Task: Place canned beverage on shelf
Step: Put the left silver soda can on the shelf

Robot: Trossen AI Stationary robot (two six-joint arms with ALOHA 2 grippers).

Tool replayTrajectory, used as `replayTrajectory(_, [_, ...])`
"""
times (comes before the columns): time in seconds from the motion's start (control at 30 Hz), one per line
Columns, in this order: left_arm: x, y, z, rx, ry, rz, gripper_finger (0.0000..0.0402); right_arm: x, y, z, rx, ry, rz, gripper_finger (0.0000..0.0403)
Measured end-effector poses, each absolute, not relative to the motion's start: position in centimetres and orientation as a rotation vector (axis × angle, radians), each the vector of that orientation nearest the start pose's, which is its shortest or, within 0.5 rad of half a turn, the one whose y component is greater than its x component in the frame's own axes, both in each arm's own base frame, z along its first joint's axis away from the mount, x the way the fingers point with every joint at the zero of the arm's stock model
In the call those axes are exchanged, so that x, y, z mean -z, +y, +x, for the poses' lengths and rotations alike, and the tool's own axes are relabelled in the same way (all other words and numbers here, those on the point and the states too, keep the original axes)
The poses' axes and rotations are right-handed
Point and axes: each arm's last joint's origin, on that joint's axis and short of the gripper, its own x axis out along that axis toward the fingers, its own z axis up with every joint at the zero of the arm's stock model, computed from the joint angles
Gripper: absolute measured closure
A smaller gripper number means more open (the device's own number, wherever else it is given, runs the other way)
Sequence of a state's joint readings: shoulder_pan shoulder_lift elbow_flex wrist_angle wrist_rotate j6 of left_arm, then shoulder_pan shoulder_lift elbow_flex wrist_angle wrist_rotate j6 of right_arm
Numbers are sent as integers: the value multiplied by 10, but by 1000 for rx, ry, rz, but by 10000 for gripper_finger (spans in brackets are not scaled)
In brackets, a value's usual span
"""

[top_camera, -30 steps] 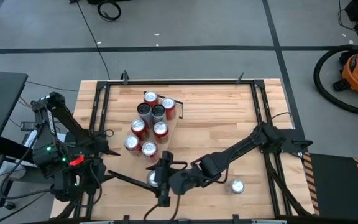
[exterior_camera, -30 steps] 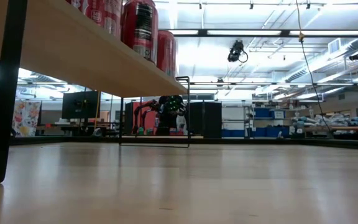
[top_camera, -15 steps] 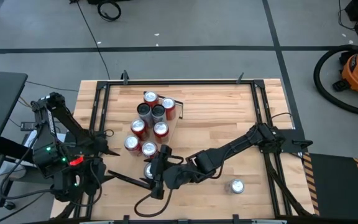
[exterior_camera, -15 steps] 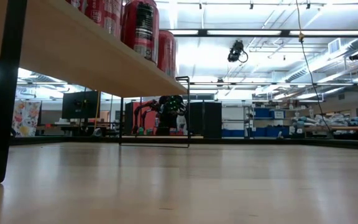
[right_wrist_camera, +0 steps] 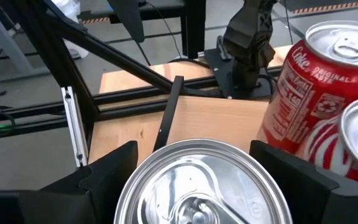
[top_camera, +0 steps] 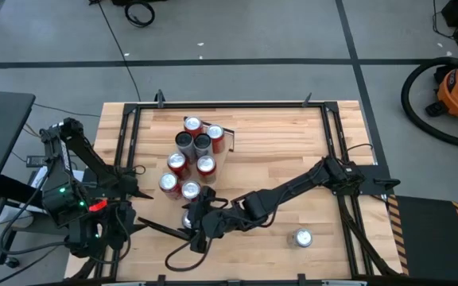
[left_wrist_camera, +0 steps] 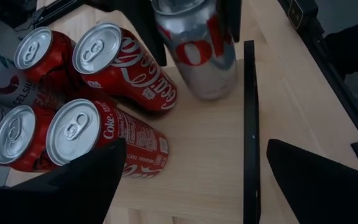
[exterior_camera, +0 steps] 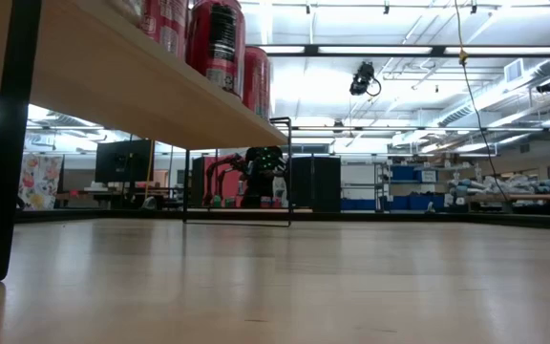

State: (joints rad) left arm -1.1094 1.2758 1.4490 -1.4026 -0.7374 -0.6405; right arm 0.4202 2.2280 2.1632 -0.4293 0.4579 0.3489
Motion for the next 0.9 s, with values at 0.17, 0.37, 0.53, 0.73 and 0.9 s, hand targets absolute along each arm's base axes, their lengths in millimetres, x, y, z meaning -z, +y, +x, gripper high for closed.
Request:
replayTrajectory(0.17, [-373,-174,108,70,781,380,2,-314,194,475,89,428,137,91])
replayTrajectory(0.37, [-373,-174,108,69,781,376,2,-314,190,477,87,425,109,86])
replayTrajectory(0.53, [-373,-174,108,69,781,376,2,-319,188,478,81,395,91,66])
replayTrajectory(0.73, [-373,-174,108,69,781,376,2,-321,189,479,65,375,69,54])
replayTrajectory(0.9, [-373,-174,108,69,781,376,2,-327,190,481,49,312,1,53])
